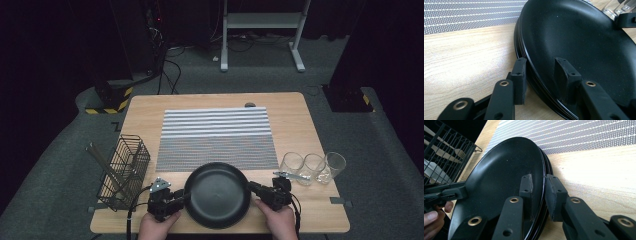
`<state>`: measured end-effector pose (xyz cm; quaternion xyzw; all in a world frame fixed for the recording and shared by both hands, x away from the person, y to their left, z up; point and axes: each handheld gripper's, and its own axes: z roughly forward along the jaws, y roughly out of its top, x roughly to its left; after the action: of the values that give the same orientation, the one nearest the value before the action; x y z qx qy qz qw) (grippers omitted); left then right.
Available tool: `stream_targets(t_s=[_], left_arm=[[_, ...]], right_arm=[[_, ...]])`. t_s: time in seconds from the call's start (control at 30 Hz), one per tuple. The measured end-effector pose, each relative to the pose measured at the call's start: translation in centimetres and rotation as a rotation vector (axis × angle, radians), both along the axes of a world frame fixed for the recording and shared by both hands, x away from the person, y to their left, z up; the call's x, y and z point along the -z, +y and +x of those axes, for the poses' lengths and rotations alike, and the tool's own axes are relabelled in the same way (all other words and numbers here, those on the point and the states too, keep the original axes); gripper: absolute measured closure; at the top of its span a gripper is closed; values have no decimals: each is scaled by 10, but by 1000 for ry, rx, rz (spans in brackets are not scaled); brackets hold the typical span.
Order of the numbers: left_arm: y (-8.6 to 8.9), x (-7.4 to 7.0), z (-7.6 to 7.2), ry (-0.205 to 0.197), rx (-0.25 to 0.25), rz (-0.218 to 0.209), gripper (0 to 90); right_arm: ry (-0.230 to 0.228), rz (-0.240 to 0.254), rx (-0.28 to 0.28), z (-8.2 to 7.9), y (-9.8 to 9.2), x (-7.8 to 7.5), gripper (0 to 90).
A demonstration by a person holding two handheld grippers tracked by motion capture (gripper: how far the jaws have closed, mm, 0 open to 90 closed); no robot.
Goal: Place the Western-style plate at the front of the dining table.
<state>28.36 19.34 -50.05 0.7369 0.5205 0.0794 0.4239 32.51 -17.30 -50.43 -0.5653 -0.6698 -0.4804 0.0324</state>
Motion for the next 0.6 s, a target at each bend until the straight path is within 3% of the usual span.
stream_targets(t_s=[0.6], left_arm=[[-1,0,-1,-4,-12,13,662]], right_arm=[[-3,-5,6,0,0,0,786]])
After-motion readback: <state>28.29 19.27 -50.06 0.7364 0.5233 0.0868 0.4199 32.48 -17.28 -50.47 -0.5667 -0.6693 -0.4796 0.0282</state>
